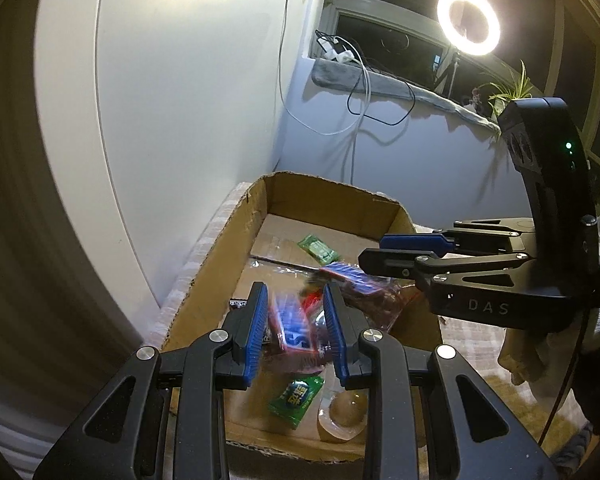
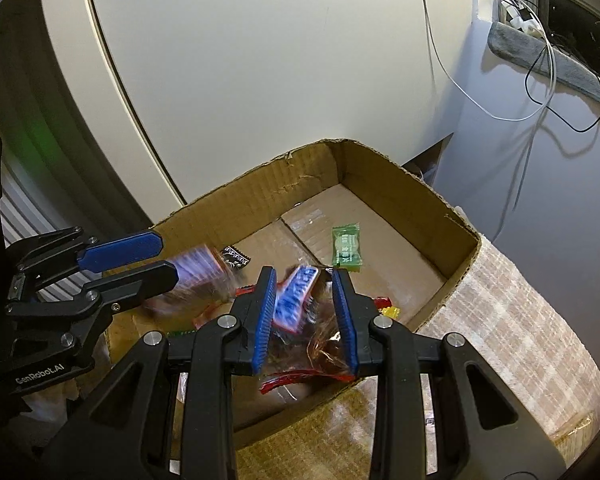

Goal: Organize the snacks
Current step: 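Carry both Snickers bars into the box and open both tools, then move left tool to the pink candy while right tool approaches the small green candy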

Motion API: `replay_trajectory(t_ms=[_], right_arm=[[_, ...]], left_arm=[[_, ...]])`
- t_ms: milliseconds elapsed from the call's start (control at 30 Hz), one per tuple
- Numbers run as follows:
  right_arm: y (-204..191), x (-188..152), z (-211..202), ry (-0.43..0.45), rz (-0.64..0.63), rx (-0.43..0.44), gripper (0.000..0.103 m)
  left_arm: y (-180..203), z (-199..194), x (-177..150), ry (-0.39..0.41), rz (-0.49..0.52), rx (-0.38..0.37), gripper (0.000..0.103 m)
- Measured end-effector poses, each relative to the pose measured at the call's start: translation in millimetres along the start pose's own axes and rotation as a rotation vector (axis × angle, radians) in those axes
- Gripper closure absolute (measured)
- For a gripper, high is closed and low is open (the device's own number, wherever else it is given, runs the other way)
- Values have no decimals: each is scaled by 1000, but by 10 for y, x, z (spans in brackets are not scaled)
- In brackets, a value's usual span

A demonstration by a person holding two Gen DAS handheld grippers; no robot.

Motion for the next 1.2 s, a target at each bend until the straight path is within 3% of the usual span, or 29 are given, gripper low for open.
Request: replay_trajectory(t_ms=[67, 167, 267, 400, 567, 900, 1200], right_arm=[[4, 4, -8, 0, -2, -5, 72], [24, 10, -41, 13, -1, -20, 51], [55, 19, -99, 26, 8, -27, 48], [96, 20, -199, 44, 10, -54, 30], [151, 4, -376, 67, 21, -73, 21], [520, -164, -929, 116, 80, -99, 21], [831, -468, -1260, 106, 127, -92, 21]], left_arm=[[1, -5, 3, 0, 1, 4, 76], [2, -13, 2, 0, 3, 7, 75], [7, -21, 9, 3, 7, 10, 75], [19, -39, 25, 8, 7, 11, 73], [76, -99, 42, 19, 18, 12, 67], [358, -237, 63, 38, 35, -33, 65], [848, -241, 5, 35, 73, -117, 65]])
Point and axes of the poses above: each gripper's, at about its wrist camera, not at the fingertips, and z roughly the way its jaws point, y to its right, x to its top, the point moved 4 cm from there along z, roughly the way its jaws point, and after that the axes turned 11 degrees about y, right-handed, at the moved point
